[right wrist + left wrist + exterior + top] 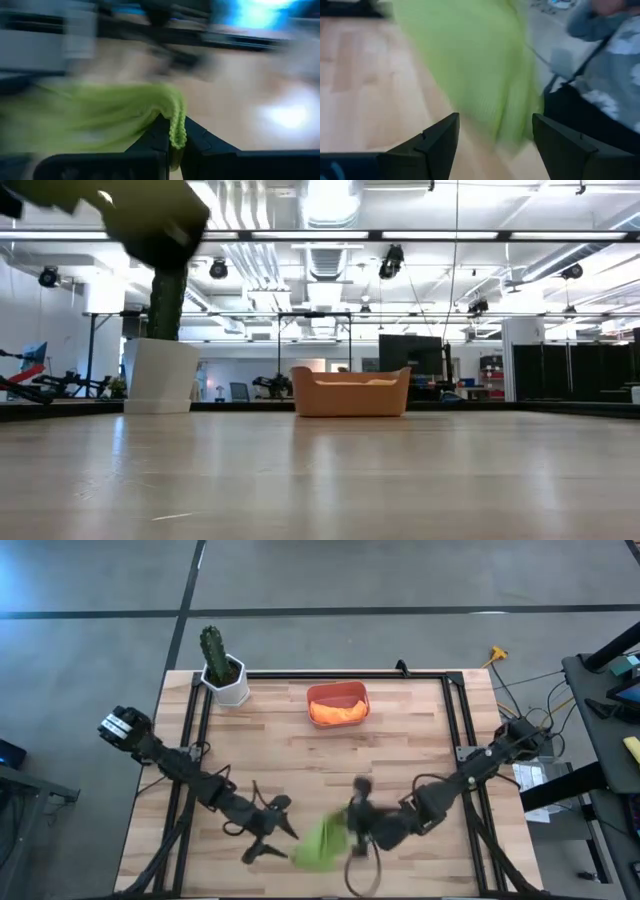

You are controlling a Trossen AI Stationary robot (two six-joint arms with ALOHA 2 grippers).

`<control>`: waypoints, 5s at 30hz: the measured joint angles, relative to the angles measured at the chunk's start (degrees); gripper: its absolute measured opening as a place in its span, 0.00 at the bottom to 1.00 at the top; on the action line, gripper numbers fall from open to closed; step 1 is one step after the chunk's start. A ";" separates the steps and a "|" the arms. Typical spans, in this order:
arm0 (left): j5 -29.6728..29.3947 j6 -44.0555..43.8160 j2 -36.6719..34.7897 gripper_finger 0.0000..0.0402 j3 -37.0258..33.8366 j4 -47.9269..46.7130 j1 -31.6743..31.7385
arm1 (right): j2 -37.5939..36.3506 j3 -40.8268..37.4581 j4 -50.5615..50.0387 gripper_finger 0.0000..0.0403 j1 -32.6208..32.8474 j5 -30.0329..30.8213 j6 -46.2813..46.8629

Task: Roll microfiber towels into tight, uniform cylinder then place into a basket
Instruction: Roll the green microfiber cloth

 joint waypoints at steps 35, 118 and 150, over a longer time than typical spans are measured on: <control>-22.86 17.35 6.17 0.59 0.99 13.49 -4.07 | 3.24 -32.56 5.69 0.03 -4.77 3.84 52.10; -9.90 6.06 25.75 0.00 34.85 -44.87 10.72 | 3.88 -23.52 11.46 0.45 11.87 11.19 5.29; 6.21 -3.00 28.15 0.00 36.45 -34.16 10.47 | 20.05 -17.35 20.58 0.63 12.19 12.86 -6.26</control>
